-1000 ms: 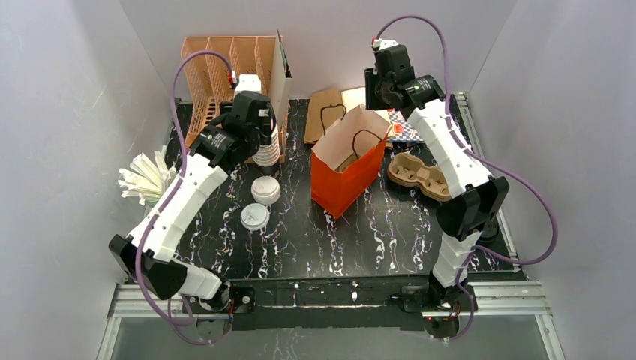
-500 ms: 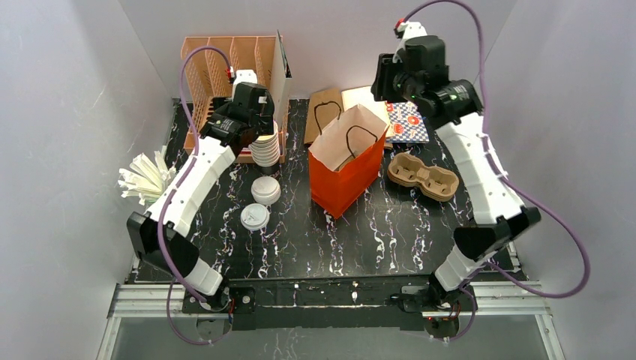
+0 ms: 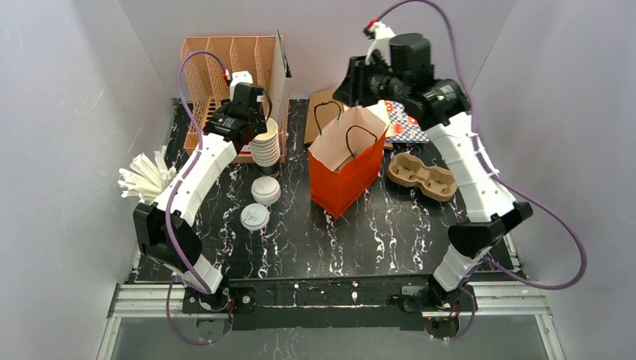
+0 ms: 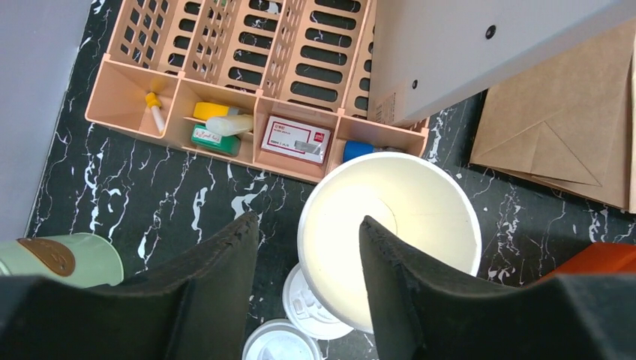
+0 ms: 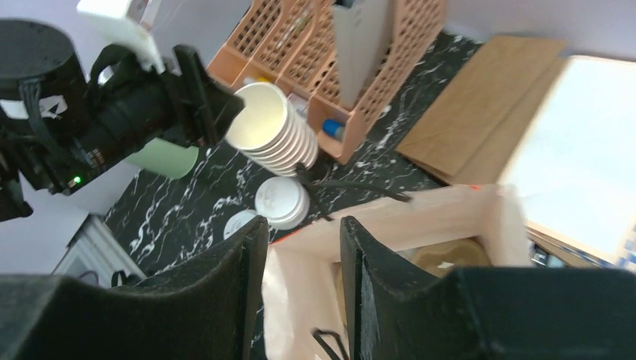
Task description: Pack the takeout coffee
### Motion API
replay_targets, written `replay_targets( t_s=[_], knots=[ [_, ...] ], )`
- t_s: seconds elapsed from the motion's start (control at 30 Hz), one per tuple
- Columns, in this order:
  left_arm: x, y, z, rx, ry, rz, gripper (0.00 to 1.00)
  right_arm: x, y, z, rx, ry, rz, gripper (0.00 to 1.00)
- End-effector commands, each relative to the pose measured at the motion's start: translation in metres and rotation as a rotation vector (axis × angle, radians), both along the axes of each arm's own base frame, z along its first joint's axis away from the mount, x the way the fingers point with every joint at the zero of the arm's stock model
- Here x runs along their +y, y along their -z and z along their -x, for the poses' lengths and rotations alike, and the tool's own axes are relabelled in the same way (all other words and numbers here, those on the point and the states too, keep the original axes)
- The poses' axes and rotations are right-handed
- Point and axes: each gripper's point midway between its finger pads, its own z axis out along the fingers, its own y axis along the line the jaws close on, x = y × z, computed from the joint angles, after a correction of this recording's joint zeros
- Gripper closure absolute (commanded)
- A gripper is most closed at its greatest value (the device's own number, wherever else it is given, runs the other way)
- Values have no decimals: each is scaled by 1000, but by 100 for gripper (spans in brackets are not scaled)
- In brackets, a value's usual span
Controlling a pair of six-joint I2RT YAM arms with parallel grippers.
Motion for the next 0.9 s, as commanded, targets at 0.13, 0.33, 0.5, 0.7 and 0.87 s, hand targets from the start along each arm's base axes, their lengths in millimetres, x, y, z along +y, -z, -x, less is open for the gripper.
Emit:
replay_targets(
  t_s=[0.13,0.33,0.5,0.7,0.87],
  knots=[
    [-1,20,-3,22,-19,47,58,79,-7,23,-100,-182,19,52],
    [-3,17,-3,14,-13,59,84,119,-5,41,-147,-256,18,57],
    [3,-5,2,-22,-11,44,94,150,10,54,-189,-300,54,57],
    [6,-16,7,-25,-8,31,97,175,38,48,-156,-297,68,56],
    [8,-21,8,-28,-8,21,96,191,68,41,-152,-289,114,57]
  ],
)
